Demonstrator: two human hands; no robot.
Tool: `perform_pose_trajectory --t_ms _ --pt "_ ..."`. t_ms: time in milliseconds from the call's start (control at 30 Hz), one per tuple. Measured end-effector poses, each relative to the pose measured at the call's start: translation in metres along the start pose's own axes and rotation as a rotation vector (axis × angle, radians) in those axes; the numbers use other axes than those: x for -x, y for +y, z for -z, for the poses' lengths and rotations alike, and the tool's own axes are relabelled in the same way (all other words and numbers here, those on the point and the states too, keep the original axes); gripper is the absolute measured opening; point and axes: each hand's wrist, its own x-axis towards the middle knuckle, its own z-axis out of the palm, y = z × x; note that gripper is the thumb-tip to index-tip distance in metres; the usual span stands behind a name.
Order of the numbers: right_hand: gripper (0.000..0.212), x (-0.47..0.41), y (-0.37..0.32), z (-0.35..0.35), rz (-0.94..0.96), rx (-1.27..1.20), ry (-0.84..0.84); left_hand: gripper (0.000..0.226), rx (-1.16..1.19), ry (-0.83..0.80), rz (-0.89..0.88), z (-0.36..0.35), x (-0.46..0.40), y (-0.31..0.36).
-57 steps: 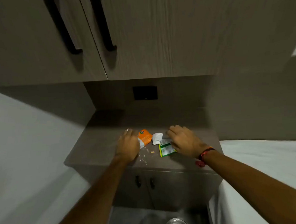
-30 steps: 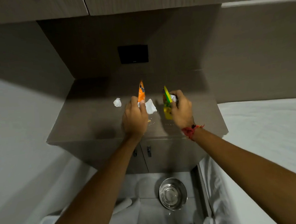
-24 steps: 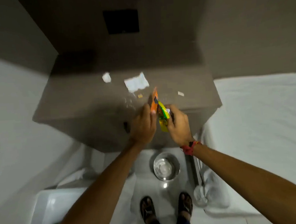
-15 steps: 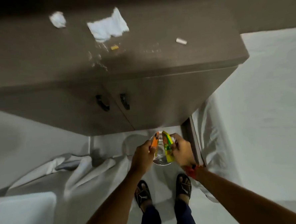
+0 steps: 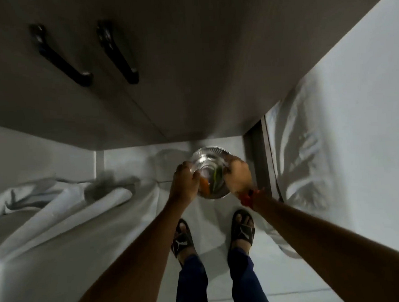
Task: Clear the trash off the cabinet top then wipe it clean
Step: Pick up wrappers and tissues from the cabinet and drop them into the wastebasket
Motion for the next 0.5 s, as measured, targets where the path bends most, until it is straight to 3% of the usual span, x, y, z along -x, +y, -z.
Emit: perform_pose_trajectory --t_ms 167,300,400,500 --pt "0.039 0.026 -0.127 0.096 0.634 -0.083 0.185 0.018 0.046 0.36 -0.402 0.117 0.035 0.084" --pt "0.025 0.043 -0.255 0.192 0.996 -0.248 0.451 0.015 0.103 0.553 -0.647 0.225 0.074 0.166" --pt "0.021 0.051 -0.327 0.257 1.066 -0.311 0.563 0.014 0.086 0.73 -0.809 0.309 0.089 0.22" --pt "0.02 0.046 -0.368 0.304 0.979 -0.146 0.666 0.015 0.004 0.849 -0.732 0.382 0.077 0.26"
